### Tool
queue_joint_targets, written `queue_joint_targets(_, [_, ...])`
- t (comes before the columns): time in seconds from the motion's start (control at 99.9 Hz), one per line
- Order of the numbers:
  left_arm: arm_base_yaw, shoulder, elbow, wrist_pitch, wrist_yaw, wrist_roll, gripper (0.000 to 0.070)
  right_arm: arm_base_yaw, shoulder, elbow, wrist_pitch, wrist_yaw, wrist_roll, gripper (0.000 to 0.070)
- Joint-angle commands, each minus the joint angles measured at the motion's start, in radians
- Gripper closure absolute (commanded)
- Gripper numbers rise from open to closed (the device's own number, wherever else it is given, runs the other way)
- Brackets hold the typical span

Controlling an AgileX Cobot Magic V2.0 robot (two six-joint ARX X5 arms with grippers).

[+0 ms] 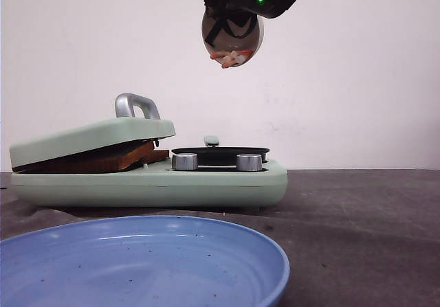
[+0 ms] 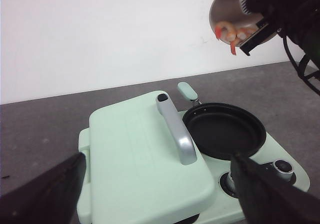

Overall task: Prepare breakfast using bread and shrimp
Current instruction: 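Tilt the bowl over the black frying pan to pour the shrimp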

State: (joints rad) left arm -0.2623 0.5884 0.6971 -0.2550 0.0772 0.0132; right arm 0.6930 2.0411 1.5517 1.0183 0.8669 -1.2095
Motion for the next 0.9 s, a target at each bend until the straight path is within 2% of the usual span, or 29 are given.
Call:
queue_joint_targets(0.0, [-0.001,0.003,-0.002,0.009,0.002,0.014,0.0188,0.008,0.015,0.024,0.045,-0.003,-0.029,0.0695])
queue_joint_targets(0.13, [-0.001,0.0,-0.014,0.019,0.002,0.014,0.0189,0.002,0.015,0.024,0.085,-0.04,-0.036,0.0695])
queue_joint_targets(0.46, [-0.001,-0.002,-0.02,0.054,0.002,0.012,0.0189,-0.006,0.015,0.024,0.087,-0.024,-0.035,0.0695])
queue_joint_targets(0.601, [-0.001,-0.002,-0.02,0.054,0.002,0.002,0.0189,-0.006,0.015,0.024,0.045,-0.002,-0.019,0.0695])
queue_joint_targets(0.801, [-0.001,-0.002,-0.02,0.054,0.002,0.0,0.0189,-0.008,0.014,0.025,-0.042,0.064,0.061,0.0695])
queue_joint_targets(0.891, [-0.001,-0.002,-0.02,0.053,0.002,-0.001,0.0189,-0.01,0.004,0.025,-0.124,0.081,0.125,0.0695])
